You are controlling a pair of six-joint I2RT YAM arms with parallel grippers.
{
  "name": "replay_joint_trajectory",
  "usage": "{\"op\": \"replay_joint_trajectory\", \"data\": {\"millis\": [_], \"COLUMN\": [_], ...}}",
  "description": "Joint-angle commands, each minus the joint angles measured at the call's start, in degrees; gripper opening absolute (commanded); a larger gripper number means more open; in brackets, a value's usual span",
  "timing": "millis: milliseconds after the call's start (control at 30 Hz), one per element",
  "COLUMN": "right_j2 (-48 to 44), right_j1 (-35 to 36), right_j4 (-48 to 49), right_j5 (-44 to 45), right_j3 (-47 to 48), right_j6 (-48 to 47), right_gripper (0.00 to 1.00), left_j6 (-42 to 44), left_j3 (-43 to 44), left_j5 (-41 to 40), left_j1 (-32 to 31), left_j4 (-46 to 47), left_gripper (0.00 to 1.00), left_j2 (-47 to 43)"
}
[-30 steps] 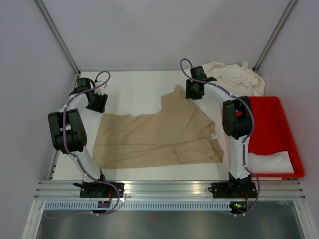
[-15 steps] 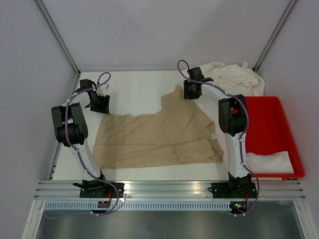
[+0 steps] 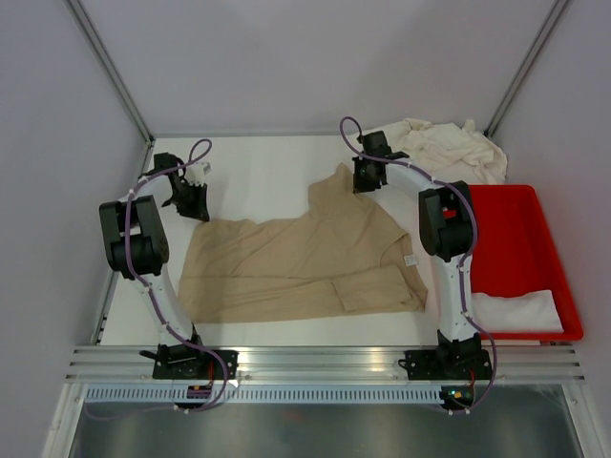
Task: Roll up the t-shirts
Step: Fold the tshirt
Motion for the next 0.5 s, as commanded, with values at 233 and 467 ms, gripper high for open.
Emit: {"op": "replay_joint_trajectory", "data": {"millis": [233, 467], "right_j2": [-7.9, -14.5], "right_j1": [0.2, 0.2], "right_j4": [2.3, 4.2], "right_j5": [-2.5, -4.7], "right_j3": [-3.4, -9.2], "right_j6": [0.6, 2.4], "right_gripper": [0.00, 0.00], "left_j6": [1.2, 0.1], "left_j3": [2.0, 1.5], "left_j5": [1.0, 2.3], "left_j1": [1.8, 2.4], "left_j4": [-3.1, -3.1], "left_gripper": [0.02, 0.02], "left_j2": [-2.8, -7.5]}}
